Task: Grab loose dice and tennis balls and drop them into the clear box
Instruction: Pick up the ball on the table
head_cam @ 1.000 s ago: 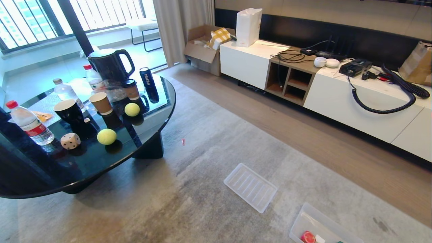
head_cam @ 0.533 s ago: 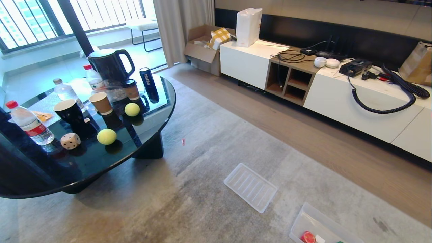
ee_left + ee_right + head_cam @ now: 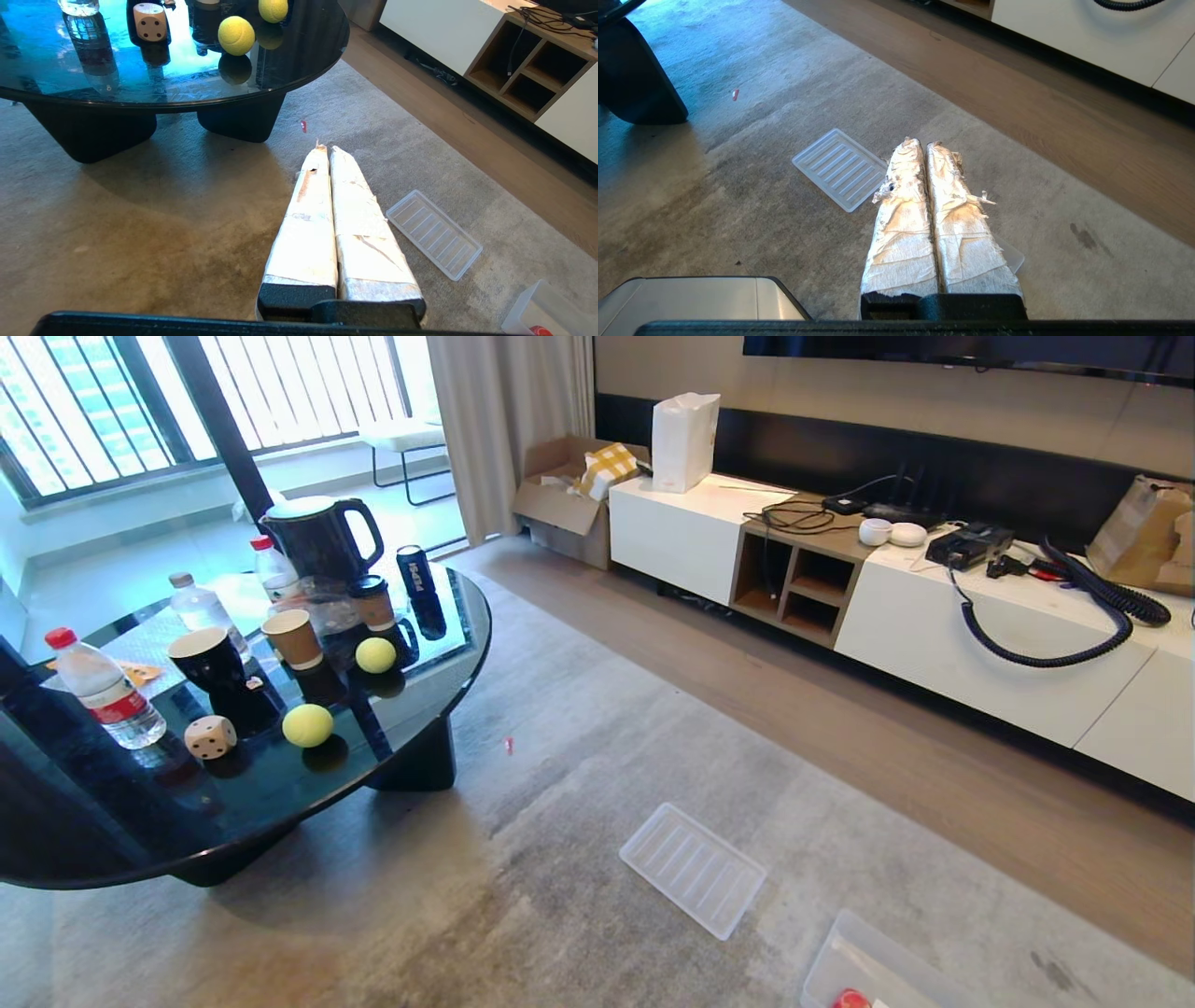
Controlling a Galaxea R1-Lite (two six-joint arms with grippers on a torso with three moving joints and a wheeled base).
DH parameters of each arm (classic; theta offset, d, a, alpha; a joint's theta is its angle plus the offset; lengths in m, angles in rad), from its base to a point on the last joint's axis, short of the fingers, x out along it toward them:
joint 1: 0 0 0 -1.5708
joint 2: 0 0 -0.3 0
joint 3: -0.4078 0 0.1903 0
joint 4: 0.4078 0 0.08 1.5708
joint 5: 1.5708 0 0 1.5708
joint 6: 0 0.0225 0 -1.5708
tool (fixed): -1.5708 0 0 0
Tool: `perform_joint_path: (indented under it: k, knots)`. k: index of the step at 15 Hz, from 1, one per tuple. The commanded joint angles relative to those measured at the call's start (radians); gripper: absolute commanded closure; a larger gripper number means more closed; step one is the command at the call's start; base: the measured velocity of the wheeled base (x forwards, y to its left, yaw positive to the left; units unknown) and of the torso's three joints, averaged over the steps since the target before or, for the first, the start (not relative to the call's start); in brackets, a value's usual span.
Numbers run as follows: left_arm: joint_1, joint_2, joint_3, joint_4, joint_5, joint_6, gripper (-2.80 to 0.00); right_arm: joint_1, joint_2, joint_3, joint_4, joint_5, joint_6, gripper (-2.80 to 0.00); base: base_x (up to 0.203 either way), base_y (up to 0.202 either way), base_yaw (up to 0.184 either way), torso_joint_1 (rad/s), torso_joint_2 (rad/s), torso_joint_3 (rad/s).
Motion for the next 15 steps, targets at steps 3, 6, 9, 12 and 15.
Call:
perform_joint_path:
  k: [3, 6, 9, 12, 15]
  knots:
    - [0.000, 0.000, 0.000, 0.001, -0.002, 0.003, 0.00, 0.000, 0.001, 0.000, 0.001, 0.001, 0.000, 0.00, 0.000, 0.000, 0.000, 0.001, 0.00, 0.039]
    - [0.000, 0.000, 0.000, 0.006, -0.020, 0.126, 0.00, 0.000, 0.001, 0.000, 0.001, 0.001, 0.000, 0.00, 0.000, 0.000, 0.000, 0.000, 0.00, 0.000]
    - [0.000, 0.000, 0.000, 0.006, -0.042, 0.169, 0.00, 0.000, 0.001, 0.000, 0.001, 0.001, 0.000, 0.00, 0.000, 0.000, 0.000, 0.000, 0.00, 0.000]
    - [0.002, 0.000, 0.000, 0.006, -0.039, 0.161, 0.00, 0.000, 0.001, 0.000, 0.001, 0.001, 0.000, 0.00, 0.000, 0.000, 0.000, 0.000, 0.00, 0.000]
    - [0.001, 0.000, 0.000, 0.006, -0.038, 0.160, 0.00, 0.000, 0.001, 0.000, 0.001, 0.001, 0.000, 0.00, 0.000, 0.000, 0.000, 0.000, 0.00, 0.000]
